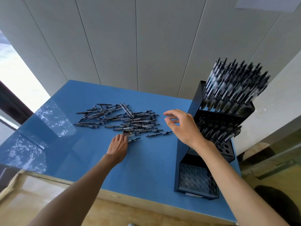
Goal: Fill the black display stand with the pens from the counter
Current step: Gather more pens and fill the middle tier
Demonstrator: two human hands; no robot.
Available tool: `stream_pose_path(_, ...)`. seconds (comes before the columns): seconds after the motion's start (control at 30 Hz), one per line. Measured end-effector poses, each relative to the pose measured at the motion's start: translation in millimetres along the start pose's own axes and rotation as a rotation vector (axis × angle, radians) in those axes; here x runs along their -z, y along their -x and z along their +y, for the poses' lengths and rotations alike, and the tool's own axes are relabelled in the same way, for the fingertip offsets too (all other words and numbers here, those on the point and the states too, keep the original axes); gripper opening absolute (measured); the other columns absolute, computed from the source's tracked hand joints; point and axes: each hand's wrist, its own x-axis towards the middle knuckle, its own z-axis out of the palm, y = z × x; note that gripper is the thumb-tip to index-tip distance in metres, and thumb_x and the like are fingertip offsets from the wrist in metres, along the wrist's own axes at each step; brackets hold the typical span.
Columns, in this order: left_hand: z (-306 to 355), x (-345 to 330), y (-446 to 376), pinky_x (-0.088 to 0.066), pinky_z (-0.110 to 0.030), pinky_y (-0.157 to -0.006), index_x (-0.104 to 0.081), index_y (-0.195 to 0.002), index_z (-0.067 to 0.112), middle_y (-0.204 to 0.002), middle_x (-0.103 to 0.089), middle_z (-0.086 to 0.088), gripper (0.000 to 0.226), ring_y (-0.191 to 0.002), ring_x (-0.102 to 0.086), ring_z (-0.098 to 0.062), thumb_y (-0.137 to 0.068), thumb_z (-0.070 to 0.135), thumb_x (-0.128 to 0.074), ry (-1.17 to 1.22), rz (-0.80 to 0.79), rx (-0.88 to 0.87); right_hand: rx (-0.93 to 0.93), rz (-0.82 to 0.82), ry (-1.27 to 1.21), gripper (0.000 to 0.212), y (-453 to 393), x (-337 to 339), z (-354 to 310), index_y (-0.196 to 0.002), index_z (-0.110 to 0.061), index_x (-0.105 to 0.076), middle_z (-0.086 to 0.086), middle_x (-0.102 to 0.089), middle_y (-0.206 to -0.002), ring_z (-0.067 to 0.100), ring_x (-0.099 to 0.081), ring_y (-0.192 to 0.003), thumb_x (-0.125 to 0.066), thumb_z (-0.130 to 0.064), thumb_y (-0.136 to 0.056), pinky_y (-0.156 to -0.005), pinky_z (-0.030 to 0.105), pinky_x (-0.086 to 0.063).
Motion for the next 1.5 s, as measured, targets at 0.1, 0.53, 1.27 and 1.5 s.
stream_pose_path(0.1,4.8,13.4,-11.0,-0.04,-0.036,-0.095,-0.044,-0.131,0.008,-0.122,-0.052,-0.01,0.044,-0.115,-0.05,-0.031,-0.089,0.019,-0.054,0.141,-0.029,0.043,0.005,-0.01,0.006,0.023,-1.5,-1.2,-1.5,-0.121,-0.015,-0.067,-0.003,-0.066,-0.118,0.002,-0.062,-0.104,-0.059,-0.02,-0.101,-0.088,0.009,-0.047)
stream_pose_path(0.53,46.0,24.7,-21.2,-0.036,-0.037,-0.057,-0.046,-0.117,0.013,-0.114,-0.049,-0.01,0.021,-0.078,-0.059,-0.038,-0.101,0.027,-0.047,0.325,0.015,0.117,0.005,0.01,0.004,0.022,-0.3,3.7,-9.3,-0.12,-0.015,-0.068,-0.003,-0.067,-0.117,0.003,-0.062,-0.103,-0.058,-0.02,-0.101,-0.086,0.007,-0.048)
stream_pose_path(1.27,97.0,34.7,-65.5,-0.038,-0.04,-0.06,-0.049,-0.126,0.013,-0.135,-0.04,-0.009,0.026,-0.09,-0.066,-0.033,-0.1,0.012,-0.055,0.103,-0.047,-0.122,-0.042,-0.006,0.009,0.024,17.2,12.4,-4.8,-0.123,-0.017,-0.066,-0.006,-0.065,-0.119,0.0,-0.061,-0.105,-0.055,-0.024,-0.102,-0.087,0.007,-0.047)
stream_pose_path(1.5,68.9,35.3,-58.8,-0.033,-0.04,-0.055,-0.047,-0.129,0.015,-0.139,-0.038,-0.005,0.026,-0.087,-0.065,-0.034,-0.104,0.015,-0.05,0.027,-0.06,-0.175,-0.045,-0.022,-0.006,0.024,10.0,12.0,-3.3,-0.123,-0.018,-0.066,-0.007,-0.064,-0.12,0.001,-0.062,-0.104,-0.055,-0.024,-0.102,-0.083,0.006,-0.047)
